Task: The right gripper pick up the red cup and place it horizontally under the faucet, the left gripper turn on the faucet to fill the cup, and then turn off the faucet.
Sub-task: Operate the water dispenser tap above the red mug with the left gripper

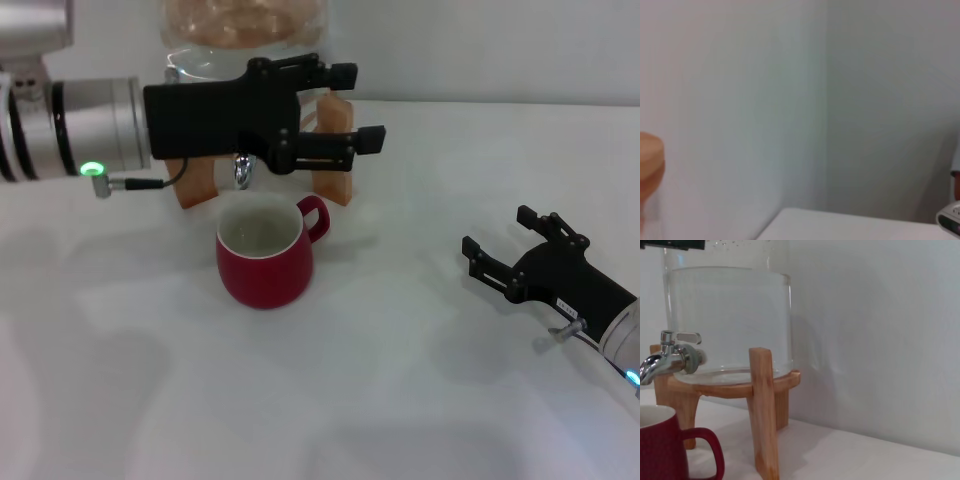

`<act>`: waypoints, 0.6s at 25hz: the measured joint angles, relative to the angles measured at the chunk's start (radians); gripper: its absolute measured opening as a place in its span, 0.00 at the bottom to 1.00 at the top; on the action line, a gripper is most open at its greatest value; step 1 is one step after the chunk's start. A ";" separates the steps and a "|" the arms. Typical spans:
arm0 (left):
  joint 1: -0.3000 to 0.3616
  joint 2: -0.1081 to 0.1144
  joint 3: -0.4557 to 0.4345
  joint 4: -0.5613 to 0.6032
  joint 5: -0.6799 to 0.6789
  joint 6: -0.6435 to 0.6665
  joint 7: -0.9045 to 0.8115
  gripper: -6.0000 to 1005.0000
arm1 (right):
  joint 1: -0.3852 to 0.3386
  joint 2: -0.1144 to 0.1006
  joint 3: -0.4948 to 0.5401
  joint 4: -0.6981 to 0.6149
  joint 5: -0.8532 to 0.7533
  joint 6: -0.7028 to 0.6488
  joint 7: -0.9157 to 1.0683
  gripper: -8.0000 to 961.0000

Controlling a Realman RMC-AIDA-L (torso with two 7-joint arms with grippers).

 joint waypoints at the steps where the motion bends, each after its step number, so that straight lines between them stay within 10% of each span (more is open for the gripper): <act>1: 0.015 0.000 0.000 0.009 -0.012 -0.003 0.019 0.87 | 0.000 0.000 0.000 0.000 0.000 0.000 0.000 0.91; 15: 0.236 -0.002 -0.001 0.237 -0.136 -0.155 0.282 0.87 | 0.004 0.003 0.002 -0.014 0.023 0.008 -0.007 0.91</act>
